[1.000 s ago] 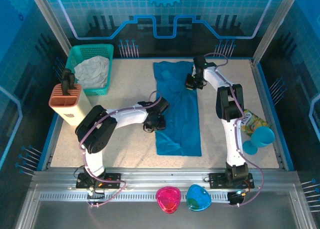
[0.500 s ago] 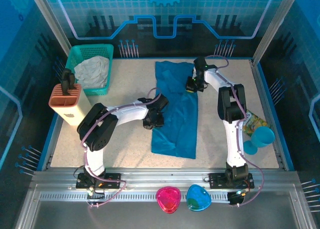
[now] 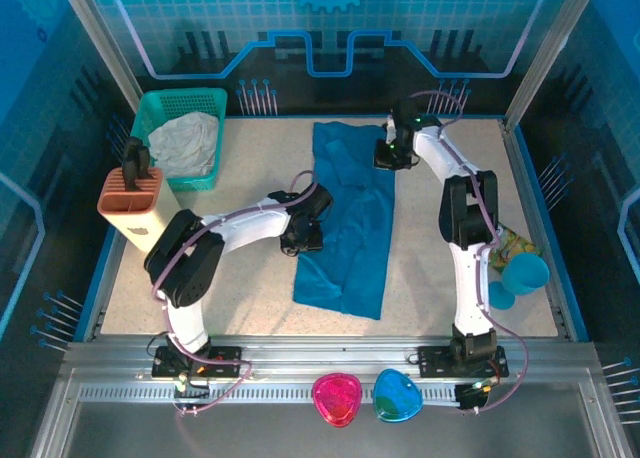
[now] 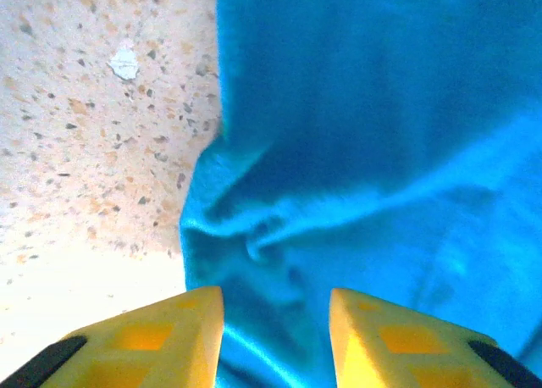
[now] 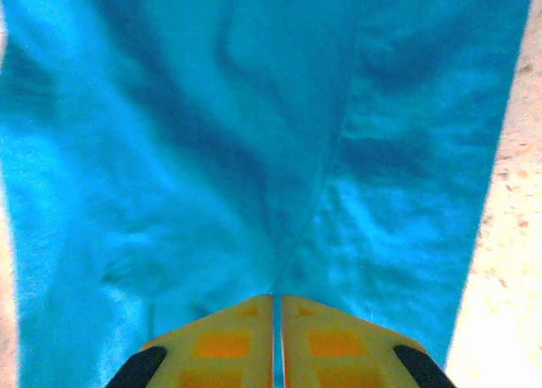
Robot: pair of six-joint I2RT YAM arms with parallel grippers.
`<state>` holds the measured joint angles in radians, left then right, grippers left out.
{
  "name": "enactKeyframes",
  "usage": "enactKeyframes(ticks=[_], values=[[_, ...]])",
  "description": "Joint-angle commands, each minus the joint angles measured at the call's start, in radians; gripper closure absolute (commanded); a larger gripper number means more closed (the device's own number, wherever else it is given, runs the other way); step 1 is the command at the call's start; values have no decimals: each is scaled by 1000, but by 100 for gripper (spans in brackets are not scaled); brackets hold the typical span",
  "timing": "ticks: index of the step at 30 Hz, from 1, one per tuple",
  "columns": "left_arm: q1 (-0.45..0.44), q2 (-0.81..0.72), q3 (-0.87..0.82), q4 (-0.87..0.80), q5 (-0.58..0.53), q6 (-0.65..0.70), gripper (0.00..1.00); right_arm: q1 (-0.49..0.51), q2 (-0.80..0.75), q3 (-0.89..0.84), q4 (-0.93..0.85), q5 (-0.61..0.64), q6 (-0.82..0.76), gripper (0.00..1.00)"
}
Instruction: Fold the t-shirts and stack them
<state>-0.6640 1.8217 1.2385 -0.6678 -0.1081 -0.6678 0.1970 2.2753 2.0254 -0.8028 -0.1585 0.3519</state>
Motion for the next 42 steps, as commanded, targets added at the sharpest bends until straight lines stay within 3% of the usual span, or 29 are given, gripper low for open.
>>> enactKeyframes(ticks=[1,4,7,8,10,12,14,16,18,21,26,30,34,42], values=[[-23,-122,70,-64,-37,59,54,19,-285,-110,60,-64,-155,84],[-35,-228,92,-43,-97,156,45,61,-553,-319,152,-47,-300,76],[-33,-362,89,55,-171,336,37,142,-825,-522,211,32,-456,64],[-33,-411,73,122,-175,429,29,165,-917,-593,231,47,-496,60],[-32,-504,22,275,-136,601,1,187,-1081,-735,271,-7,-594,55],[-32,-584,-33,413,-73,769,1,216,-1260,-898,302,-57,-719,35],[-31,-627,-80,496,-31,914,1,254,-1424,-1024,290,-70,-844,25],[-32,-664,-130,501,85,1124,1,293,-1534,-1102,230,-59,-927,22],[-32,-704,-180,397,216,1335,1,314,-1616,-1140,120,-98,-1034,24],[-39,-777,-288,272,312,1561,3,351,-1651,-1186,-2,-103,-1078,28],[-67,-841,-387,86,349,1664,21,484,-1579,-1265,-60,-6,-1069,30],[-176,-808,-426,-9,248,1689,22,623,-1420,-1286,-72,75,-1058,30],[-227,-738,-436,-94,264,1726,24,691,-1274,-1303,-26,86,-1039,29],[-235,-622,-498,2,280,1795,25,714,-1146,-1351,58,81,-1007,29]])
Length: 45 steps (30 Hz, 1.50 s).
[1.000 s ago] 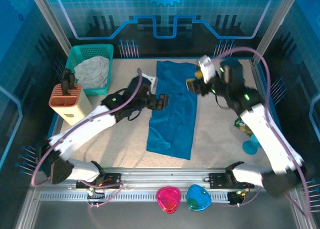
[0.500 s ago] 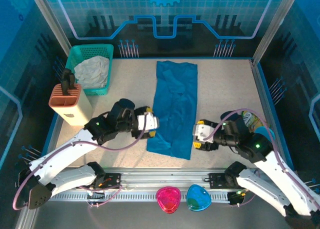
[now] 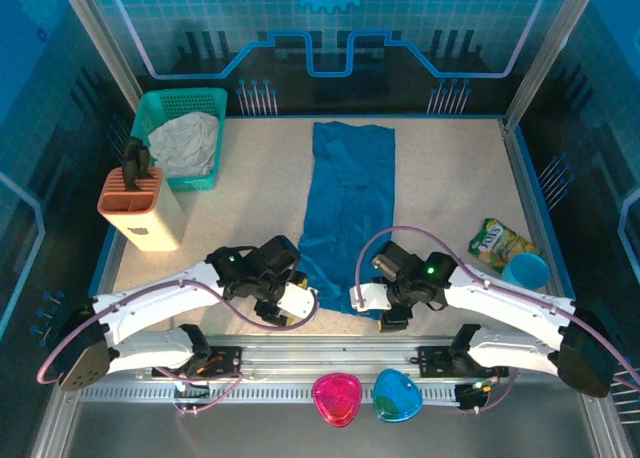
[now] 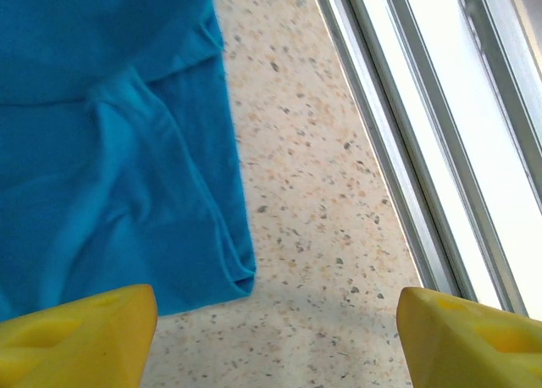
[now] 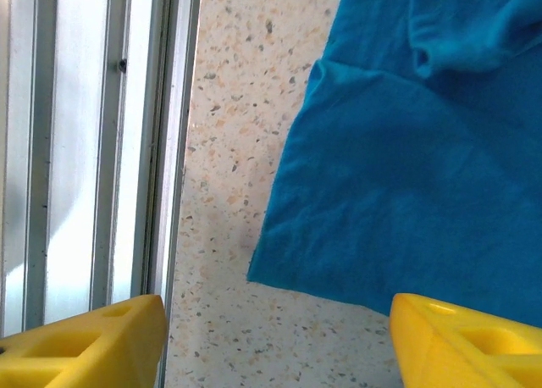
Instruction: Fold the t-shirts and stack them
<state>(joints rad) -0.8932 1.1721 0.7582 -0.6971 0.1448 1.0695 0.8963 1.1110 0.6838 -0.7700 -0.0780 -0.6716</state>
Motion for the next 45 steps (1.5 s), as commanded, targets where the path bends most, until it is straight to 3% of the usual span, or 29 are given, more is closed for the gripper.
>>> enactKeyframes(ticks=[1,11,26,36,42,45], values=[[-6,51,-17,46,27,67,25,15,31,-13,26,0,15,29],[-6,252,33,76,31,144,29,18,139,-24,90,-11,28,29],[20,244,3,139,-54,159,29,19,323,-20,166,-12,43,33],[52,333,21,174,-80,155,28,18,346,-16,158,-14,44,37],[53,387,24,182,-98,159,33,19,339,-18,146,-14,46,39],[52,393,25,205,-112,151,42,19,334,-15,137,-14,47,42]])
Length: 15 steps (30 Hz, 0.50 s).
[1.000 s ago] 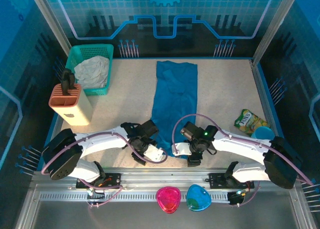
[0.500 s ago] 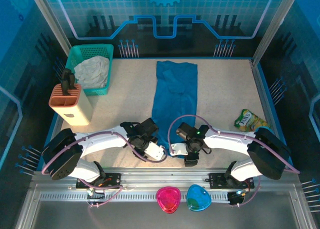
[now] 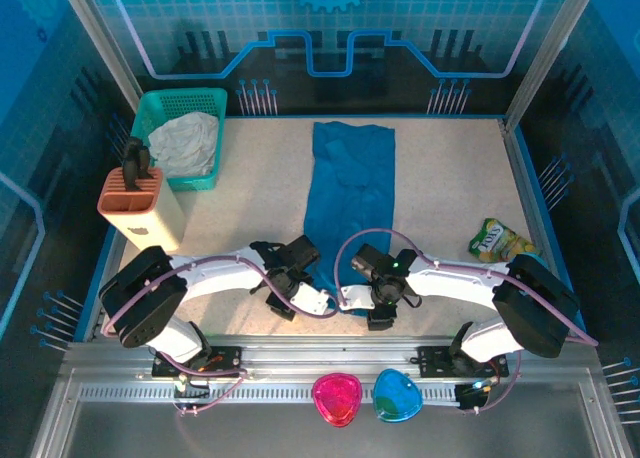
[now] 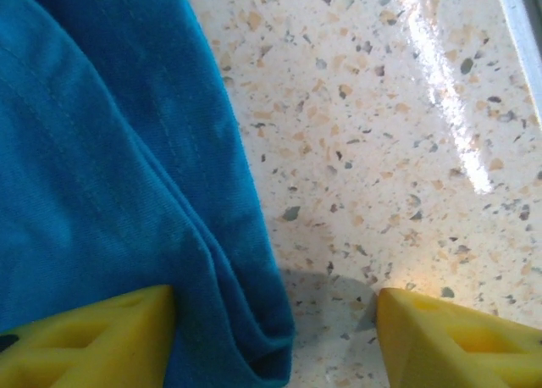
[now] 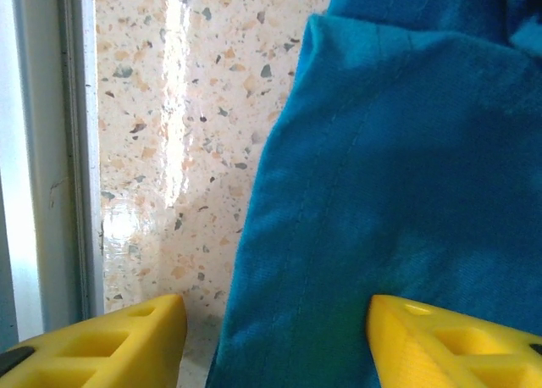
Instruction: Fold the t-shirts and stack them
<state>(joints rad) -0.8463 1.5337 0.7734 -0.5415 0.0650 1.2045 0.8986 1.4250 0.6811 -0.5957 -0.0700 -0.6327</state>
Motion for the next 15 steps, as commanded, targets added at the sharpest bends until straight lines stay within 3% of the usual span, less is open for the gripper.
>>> enactKeyframes(ticks=[1,3,7,10,13,15], values=[[6,32,12,58,-37,6,47,17,19,-12,-40,-22,8,45],[5,30,18,69,-46,-14,55,17,13,-11,-49,-25,9,50],[4,12,25,78,-64,-36,81,18,-9,-9,-69,-26,10,61],[-2,-12,22,67,-68,-40,97,21,-33,-3,-90,-34,11,76],[-17,-54,19,37,-71,-52,100,30,-76,8,-118,-39,14,97],[-29,-92,19,12,-65,-61,100,35,-108,22,-150,-39,20,100]])
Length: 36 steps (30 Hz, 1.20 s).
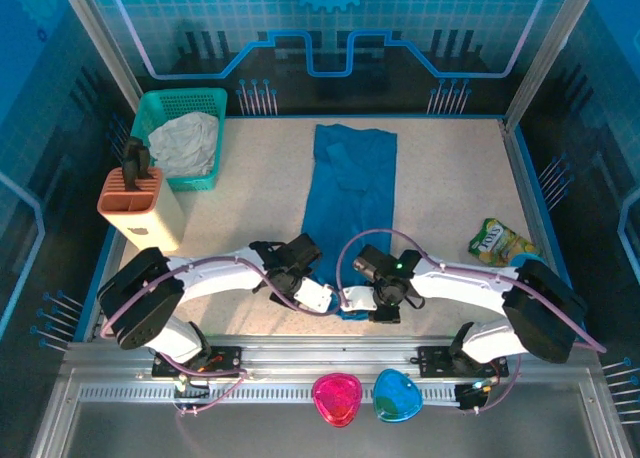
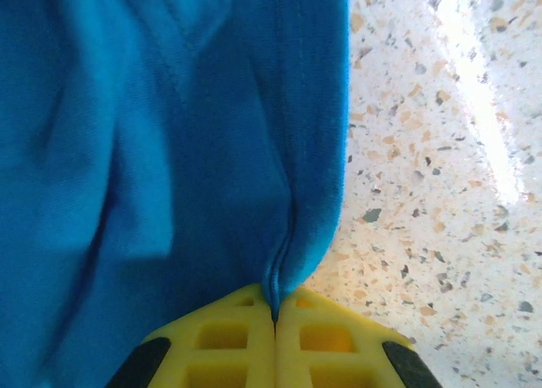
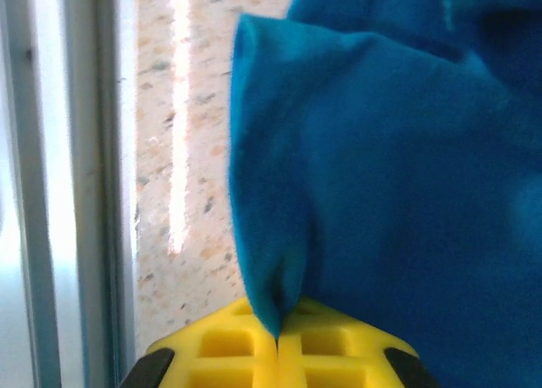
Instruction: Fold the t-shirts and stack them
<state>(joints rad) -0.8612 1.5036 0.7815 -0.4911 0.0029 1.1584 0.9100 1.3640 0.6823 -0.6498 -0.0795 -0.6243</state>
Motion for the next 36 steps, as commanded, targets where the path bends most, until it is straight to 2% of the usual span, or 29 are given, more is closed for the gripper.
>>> enactKeyframes(ticks=[1,8,17,27,36], values=[[-20,-85,12,-48,-3,-22,100,25,-70,29,-113,-25,14,100],[-22,-207,87,-49,-31,-51,100,-11,-234,80,-138,94,8,100],[87,-78,303,58,-70,-58,100,-217,-261,240,8,211,-48,100],[225,160,485,212,-119,-81,100,-423,-31,362,236,228,-115,100],[287,398,626,325,-212,-58,100,-491,197,425,326,269,-108,100]])
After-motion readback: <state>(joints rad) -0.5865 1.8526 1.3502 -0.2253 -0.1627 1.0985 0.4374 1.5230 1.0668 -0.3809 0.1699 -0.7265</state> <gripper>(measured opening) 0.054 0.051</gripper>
